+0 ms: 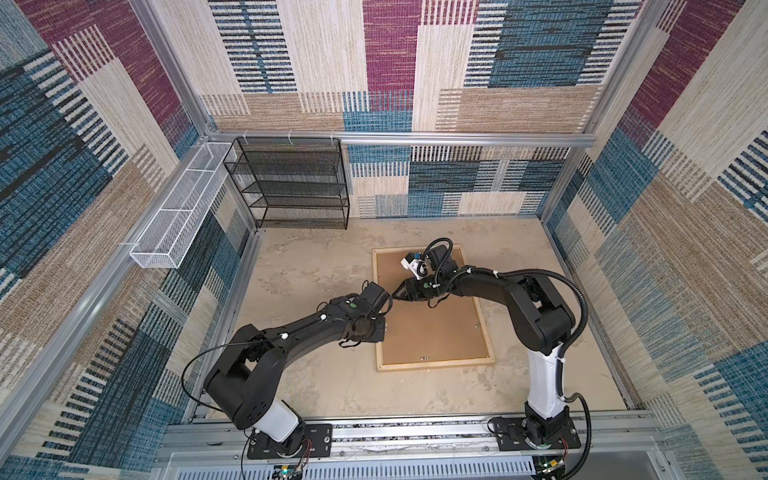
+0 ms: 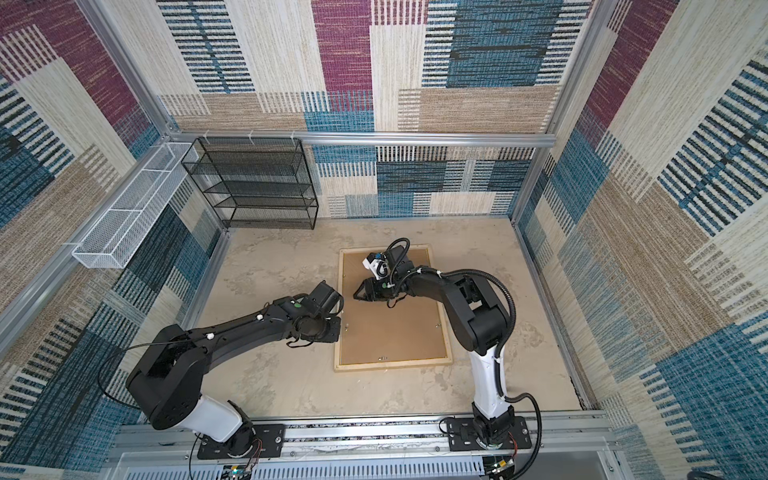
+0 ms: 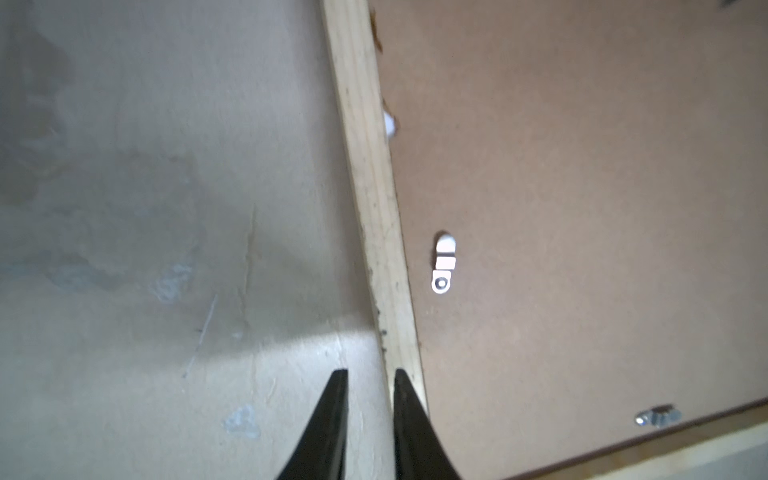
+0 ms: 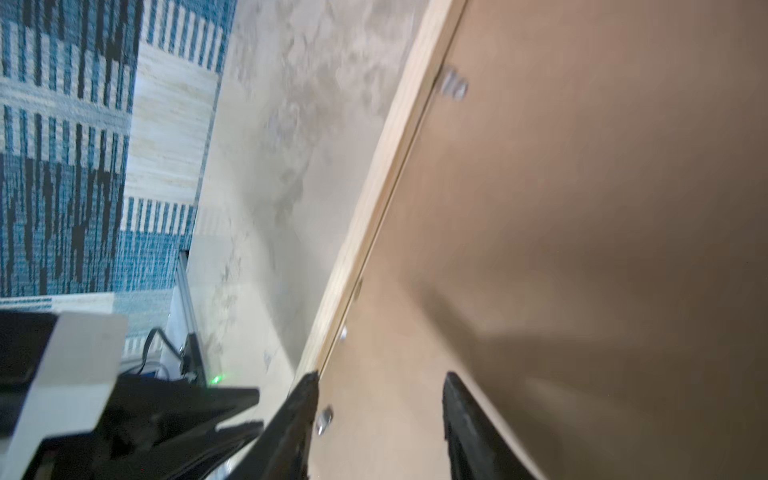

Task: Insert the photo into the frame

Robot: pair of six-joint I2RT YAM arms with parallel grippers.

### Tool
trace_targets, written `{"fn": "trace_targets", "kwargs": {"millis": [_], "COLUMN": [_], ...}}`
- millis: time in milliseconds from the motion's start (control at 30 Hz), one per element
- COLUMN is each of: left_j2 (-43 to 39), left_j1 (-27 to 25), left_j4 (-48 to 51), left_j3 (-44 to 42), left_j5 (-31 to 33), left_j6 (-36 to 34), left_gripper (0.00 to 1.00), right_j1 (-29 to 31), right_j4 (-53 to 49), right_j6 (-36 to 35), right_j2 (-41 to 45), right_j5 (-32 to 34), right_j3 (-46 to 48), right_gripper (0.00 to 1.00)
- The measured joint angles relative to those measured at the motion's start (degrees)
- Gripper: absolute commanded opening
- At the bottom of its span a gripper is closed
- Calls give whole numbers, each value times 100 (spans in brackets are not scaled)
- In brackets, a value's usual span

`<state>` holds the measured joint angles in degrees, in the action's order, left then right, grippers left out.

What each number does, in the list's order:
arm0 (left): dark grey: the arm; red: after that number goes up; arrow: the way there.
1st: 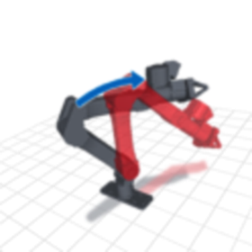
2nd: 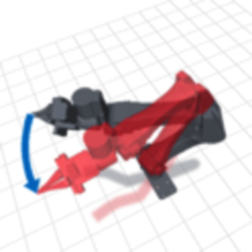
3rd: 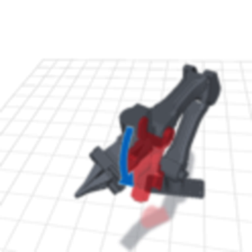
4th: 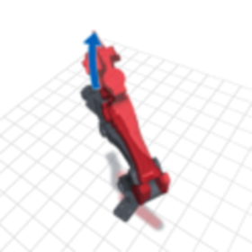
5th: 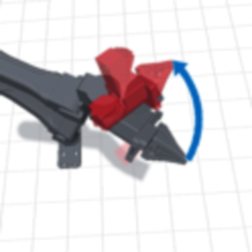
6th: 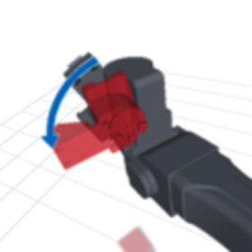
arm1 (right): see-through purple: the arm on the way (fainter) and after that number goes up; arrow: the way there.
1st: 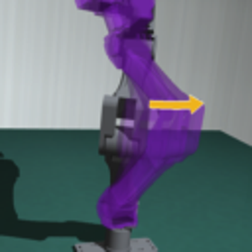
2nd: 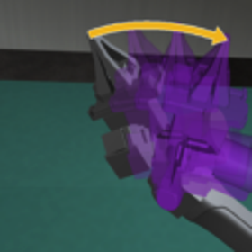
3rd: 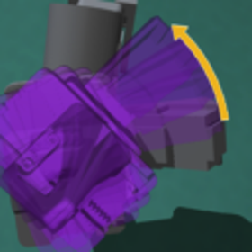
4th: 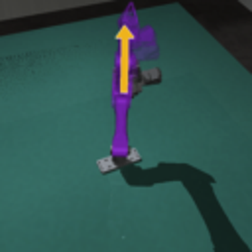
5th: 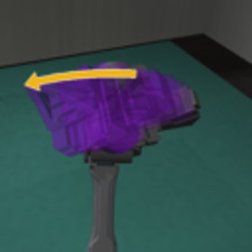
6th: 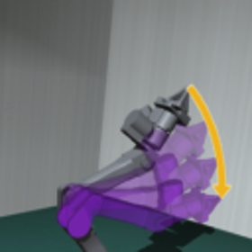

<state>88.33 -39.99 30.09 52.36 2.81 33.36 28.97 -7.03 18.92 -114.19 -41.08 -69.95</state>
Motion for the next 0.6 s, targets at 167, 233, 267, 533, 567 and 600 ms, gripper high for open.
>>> {"fn": "trace_targets", "kwargs": {"millis": [167, 233, 267, 533, 567, 600], "left_j2": [-79, -39, -2, 208, 208, 208], "left_j1": [-184, -271, -293, -310, -315, -315], "left_j4": [-308, -461, -498, -715, -721, -723], "left_j3": [-345, -374, -376, -339, -339, -339], "left_j5": [-157, -173, -177, -164, -151, -144], "left_j6": [264, 297, 310, 643, 643, 643], "left_gripper": [25, 25, 24, 16, 16, 16], "right_j1": [302, 446, 516, 817, 820, 826], "right_j4": [407, 535, 590, 846, 863, 866], "right_j6": [424, 570, 645, 951, 951, 951], "right_j2": [498, 529, 529, 385, 385, 385], "right_j5": [-2, -2, -2, -31, -31, -31], "right_j3": [841, 968, 992, 925, 922, 922], "right_gripper": [50, 50, 50, 50, 50, 50]}}
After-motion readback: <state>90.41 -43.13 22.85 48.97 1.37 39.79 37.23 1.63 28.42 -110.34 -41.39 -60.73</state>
